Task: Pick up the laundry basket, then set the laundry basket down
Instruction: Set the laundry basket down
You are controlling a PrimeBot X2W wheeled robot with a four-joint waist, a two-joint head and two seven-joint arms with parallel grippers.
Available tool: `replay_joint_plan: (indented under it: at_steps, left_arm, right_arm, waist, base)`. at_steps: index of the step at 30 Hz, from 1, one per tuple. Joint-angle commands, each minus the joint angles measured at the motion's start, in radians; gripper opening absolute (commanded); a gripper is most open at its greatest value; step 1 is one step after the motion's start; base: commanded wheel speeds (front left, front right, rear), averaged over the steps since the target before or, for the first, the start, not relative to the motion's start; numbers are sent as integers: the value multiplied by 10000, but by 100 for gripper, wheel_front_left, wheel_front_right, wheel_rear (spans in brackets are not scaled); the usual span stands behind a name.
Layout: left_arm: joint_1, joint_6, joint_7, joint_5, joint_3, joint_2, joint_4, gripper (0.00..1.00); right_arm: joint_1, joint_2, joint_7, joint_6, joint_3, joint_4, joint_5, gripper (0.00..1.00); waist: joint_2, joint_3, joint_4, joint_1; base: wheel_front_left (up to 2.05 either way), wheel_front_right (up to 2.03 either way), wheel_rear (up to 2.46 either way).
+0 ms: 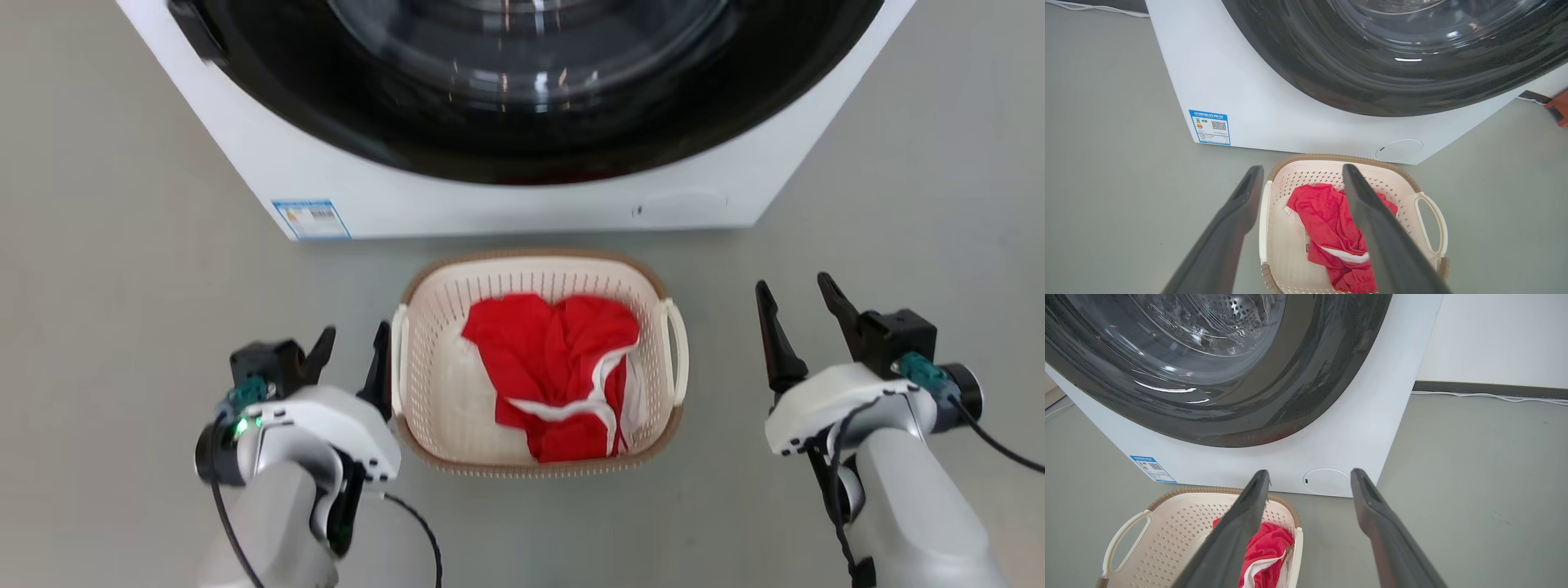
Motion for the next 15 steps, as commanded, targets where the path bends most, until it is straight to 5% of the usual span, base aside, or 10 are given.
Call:
replay_joint_plan:
  at_steps: [1, 15]
  left_arm:
    - [261, -85, -63, 124, 336, 144, -259, 100]
    - [2142, -62, -63, 409, 901, 57, -1263, 100]
  right_arm:
    - [242, 57, -136, 60, 130, -327, -170, 100]
    - [2107, 57, -137, 60, -203, -1789, -514, 100]
  waist:
    - [-1, -699, 111, 0]
    - [-1, -2686, 182, 0]
  base:
    - [0, 0, 0]
    - [0, 0, 0]
